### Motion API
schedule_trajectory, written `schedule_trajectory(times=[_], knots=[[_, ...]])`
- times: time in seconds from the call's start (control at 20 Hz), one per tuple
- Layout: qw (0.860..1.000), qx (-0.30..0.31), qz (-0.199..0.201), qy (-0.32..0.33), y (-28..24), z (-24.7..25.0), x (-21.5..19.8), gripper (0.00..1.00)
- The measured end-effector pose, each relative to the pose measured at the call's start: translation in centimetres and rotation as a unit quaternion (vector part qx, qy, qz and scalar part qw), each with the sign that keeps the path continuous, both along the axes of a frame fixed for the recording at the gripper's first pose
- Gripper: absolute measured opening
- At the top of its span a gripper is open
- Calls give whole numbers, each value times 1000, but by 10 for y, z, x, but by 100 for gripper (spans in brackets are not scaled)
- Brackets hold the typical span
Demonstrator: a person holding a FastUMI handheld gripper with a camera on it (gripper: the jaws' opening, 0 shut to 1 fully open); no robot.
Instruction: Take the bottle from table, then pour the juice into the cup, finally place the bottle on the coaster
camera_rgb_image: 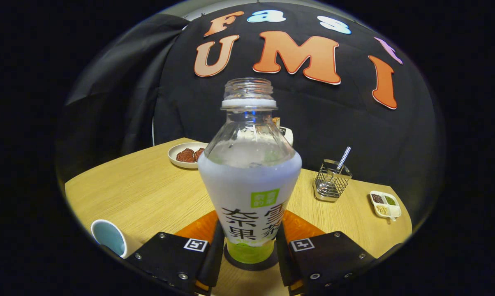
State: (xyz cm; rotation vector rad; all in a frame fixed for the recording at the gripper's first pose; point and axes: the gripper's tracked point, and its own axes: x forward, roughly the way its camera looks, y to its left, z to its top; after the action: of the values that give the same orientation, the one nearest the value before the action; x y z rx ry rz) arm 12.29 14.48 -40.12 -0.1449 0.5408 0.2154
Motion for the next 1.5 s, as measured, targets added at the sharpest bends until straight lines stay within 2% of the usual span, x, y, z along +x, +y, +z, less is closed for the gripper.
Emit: schedule_trajectory(times=[0.4,0.65,0.8,0.95,1.15,1.35,1.5], knots=[[1000,14,-14,20,-4,-19,-5,61],[999,28,-20,16,-9,-14,-6,68],[1000,9,-5,7,-13,1,-15,79],[1000,5,-1,-18,-17,30,-24,88],[998,14,-1,-55,-22,84,-37,95],[993,1,-7,-119,-30,164,-52,98],[983,1,-25,-180,-33,230,-66,99]])
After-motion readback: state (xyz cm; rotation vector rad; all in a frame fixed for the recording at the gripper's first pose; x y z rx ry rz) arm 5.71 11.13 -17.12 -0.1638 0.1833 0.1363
